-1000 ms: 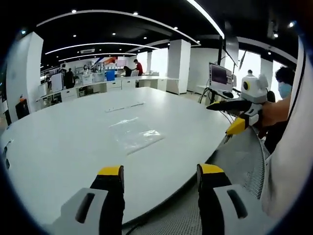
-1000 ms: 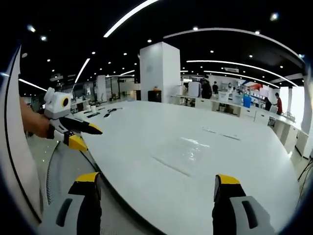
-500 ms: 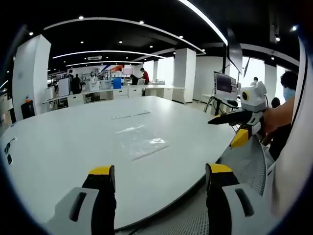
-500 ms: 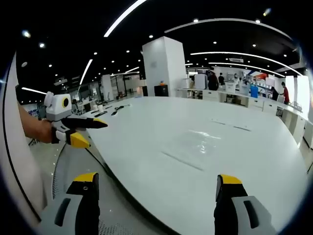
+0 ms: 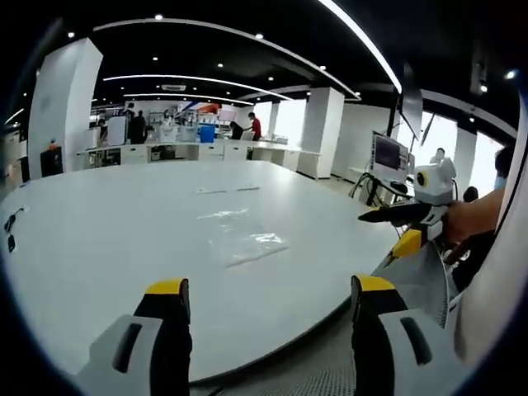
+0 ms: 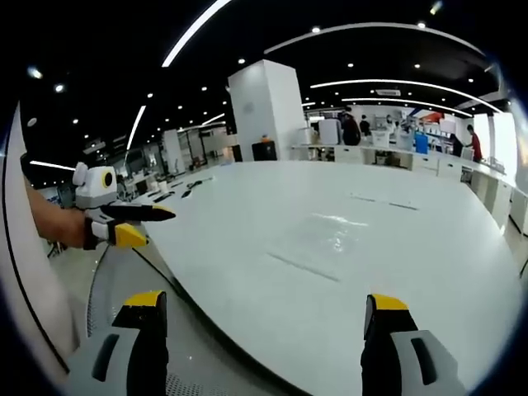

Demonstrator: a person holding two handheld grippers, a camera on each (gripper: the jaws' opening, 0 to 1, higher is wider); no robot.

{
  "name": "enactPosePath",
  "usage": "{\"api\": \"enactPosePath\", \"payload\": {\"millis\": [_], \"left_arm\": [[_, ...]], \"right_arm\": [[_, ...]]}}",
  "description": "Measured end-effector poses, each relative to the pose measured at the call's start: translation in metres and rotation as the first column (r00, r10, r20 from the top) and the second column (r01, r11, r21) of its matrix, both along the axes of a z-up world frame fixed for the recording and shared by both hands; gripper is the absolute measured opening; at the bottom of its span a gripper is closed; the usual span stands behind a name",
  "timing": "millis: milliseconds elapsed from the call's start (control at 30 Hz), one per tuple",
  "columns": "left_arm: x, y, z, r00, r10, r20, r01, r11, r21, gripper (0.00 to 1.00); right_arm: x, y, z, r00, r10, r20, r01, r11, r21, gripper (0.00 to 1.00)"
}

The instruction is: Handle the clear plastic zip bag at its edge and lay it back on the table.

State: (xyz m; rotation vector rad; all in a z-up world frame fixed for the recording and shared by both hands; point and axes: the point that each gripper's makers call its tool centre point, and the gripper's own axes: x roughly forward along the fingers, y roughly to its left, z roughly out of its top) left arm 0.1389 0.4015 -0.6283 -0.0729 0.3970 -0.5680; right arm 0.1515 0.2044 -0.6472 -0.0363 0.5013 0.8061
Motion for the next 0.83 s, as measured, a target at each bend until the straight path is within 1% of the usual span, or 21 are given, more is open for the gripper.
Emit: {"api": "enactPosePath", "payload": {"millis": [200,300,400,533,833], "left_arm": [[0.0024,0.0004,0.0005,1.000,0.020,0.001,-0.020,1.000,-0.016,0.80],[0.0005,-0.0035,0.0001,1.000,0.016,0.007,-0.016,1.000,-0.008,0.80],[-0.0004,-0.0043,-0.0029,1.000,0.013,0.001,-0.013,1.000,0.001,0.80],[-0.0006,-0.0019,-0.0036,1.000,0.028,-0.001,-0.028,1.000,0.002,0.80],[-0.0013,-0.0015,-0.0058,1.000,0.027,-0.014,-0.027,1.000,0.001,0.79]], "right_arm": [[-0.0004,0.0005,-0.0004,1.000,0.001,-0.001,-0.001,1.000,0.001,0.99],[-0.0020,0.0019,0.0006,1.000,0.007,-0.002,-0.007,1.000,0.003,0.99],[-0.0032,0.0026,0.0010,1.000,0.010,-0.002,-0.010,1.000,-0.002,0.99],[-0.0037,0.0035,0.0013,1.000,0.011,-0.005,-0.011,1.000,0.001,0.99],[-0.0016,0.0006,0.0010,1.000,-0.004,-0.005,0.004,1.000,0.003,0.98]]}}
